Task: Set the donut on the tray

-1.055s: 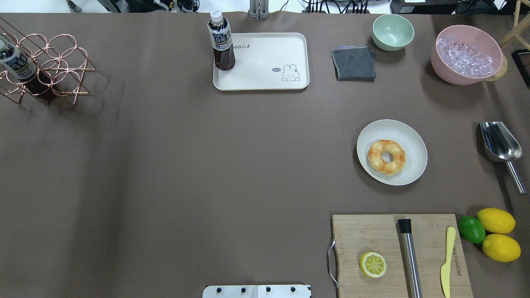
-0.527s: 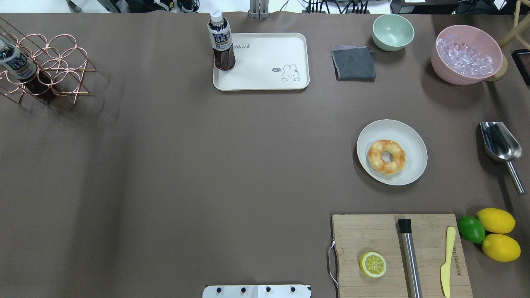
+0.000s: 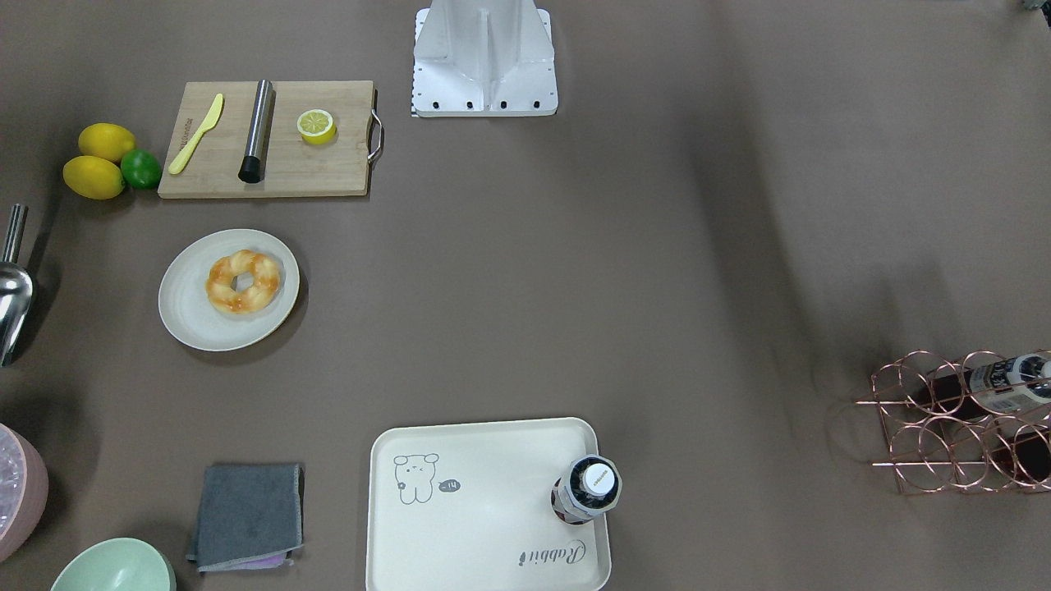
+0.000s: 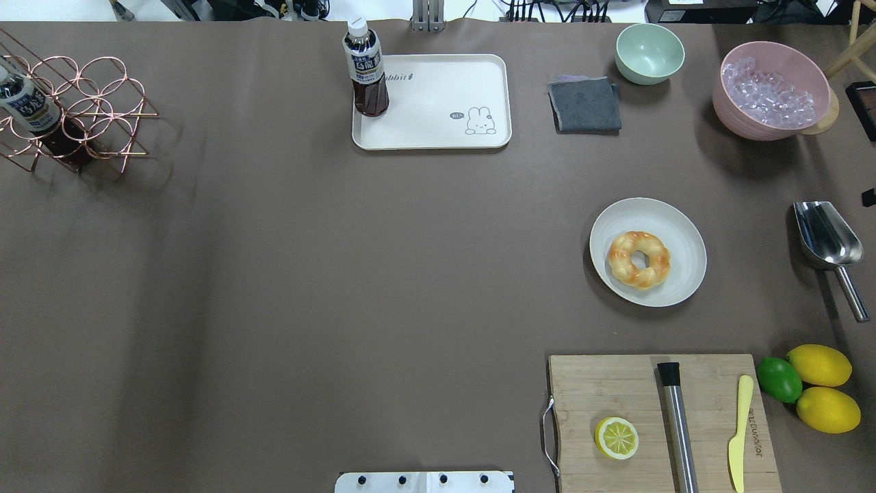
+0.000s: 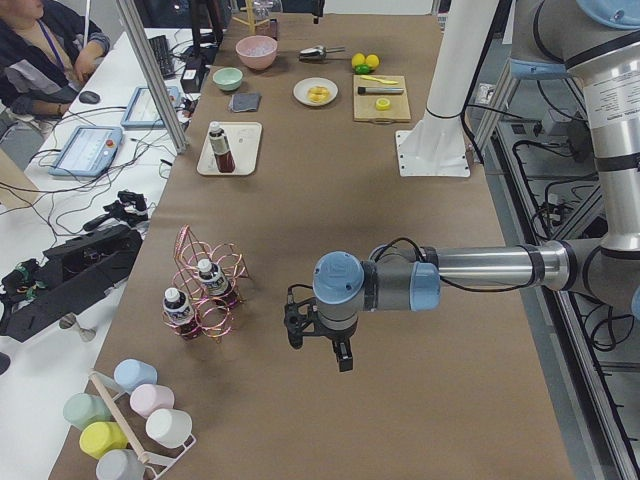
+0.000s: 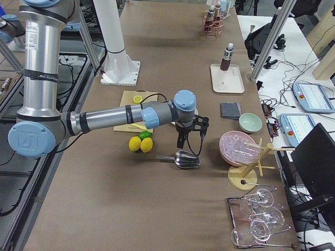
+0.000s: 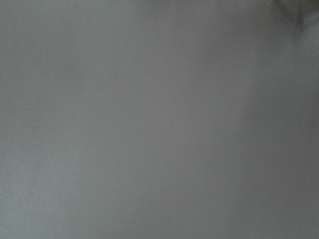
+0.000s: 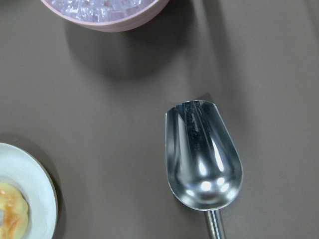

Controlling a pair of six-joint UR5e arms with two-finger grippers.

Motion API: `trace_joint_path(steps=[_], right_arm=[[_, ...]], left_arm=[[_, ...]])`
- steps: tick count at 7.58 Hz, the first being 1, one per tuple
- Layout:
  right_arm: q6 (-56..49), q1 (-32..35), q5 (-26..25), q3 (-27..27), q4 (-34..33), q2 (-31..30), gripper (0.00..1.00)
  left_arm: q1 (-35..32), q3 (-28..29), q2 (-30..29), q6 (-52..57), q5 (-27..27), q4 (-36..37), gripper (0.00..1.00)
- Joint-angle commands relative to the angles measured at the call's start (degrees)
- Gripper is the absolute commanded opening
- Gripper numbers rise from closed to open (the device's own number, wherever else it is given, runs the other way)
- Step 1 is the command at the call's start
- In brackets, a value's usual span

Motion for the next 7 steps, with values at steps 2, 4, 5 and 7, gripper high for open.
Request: trace_joint_path(steps=[2, 4, 5, 7], right_arm=[[27.9, -16.8, -11.4, -8.2, 26.4, 0.5, 0.99], [37.7, -22.8, -15.1, -8.8, 29.6, 2.5, 0.98], [42.5, -26.5, -17.7, -9.0, 32.0, 3.2, 0.98], [49.0, -32.0, -22.5, -9.2, 35.8, 3.2, 0.96]], left_arm=[[0.0, 0.1, 0.0, 0.0, 0.0, 0.0, 0.99], [0.0, 0.1, 0.0, 0.0, 0.0, 0.0, 0.99], [0.0, 0.1, 0.0, 0.0, 0.0, 0.0, 0.99], [0.0, 0.1, 0.0, 0.0, 0.0, 0.0, 0.99]])
